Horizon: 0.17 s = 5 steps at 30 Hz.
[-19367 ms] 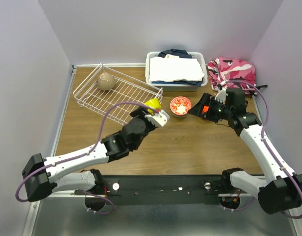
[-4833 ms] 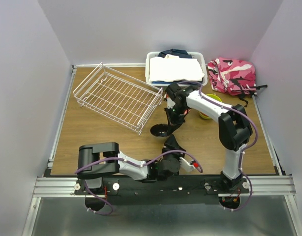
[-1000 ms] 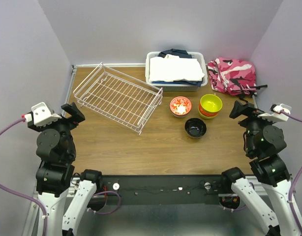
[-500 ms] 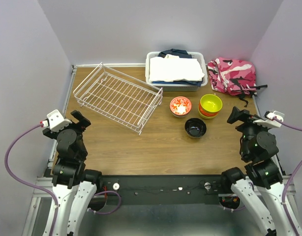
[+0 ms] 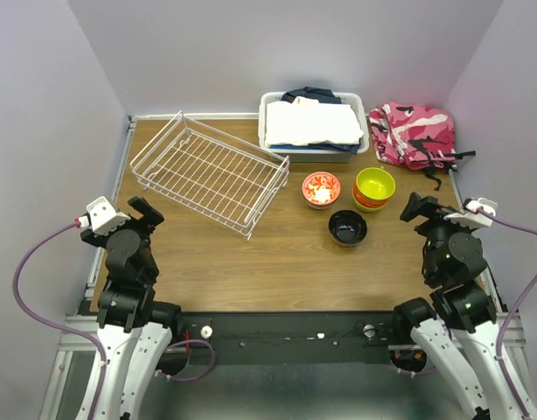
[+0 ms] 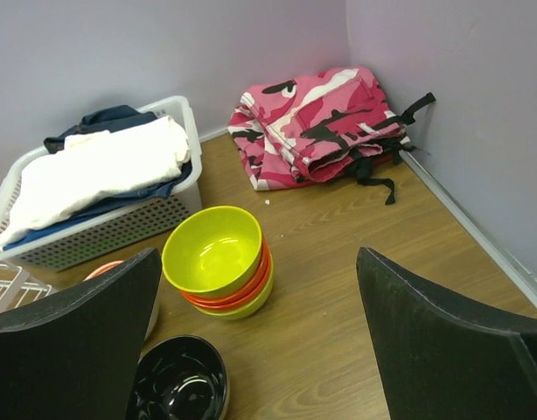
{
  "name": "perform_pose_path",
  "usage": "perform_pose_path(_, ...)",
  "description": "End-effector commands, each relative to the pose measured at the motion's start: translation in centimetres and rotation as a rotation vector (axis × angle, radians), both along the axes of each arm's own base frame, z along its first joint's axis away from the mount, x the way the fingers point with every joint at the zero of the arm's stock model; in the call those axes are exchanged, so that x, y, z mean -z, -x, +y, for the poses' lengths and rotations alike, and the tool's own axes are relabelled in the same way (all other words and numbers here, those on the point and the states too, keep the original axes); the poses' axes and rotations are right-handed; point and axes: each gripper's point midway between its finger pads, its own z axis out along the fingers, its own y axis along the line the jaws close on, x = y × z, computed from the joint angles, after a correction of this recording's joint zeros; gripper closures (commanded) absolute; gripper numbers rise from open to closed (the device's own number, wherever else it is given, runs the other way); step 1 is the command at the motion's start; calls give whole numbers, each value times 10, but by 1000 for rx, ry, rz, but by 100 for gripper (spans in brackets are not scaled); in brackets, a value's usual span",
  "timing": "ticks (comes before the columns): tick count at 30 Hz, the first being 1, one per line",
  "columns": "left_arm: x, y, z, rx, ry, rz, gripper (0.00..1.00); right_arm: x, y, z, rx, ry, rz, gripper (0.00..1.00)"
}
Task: Unload the bowls from the dish rack
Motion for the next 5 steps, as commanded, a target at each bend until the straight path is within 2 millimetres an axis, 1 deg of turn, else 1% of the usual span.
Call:
perform_pose_path(1,-6,-3,-1,-3,20,-41,1,2,-3,-2,22,-13,-5,0)
perform_pose_path(5,-5,-4,-3,5,18,-38,1,2,-3,-2,19,-7,-3,0)
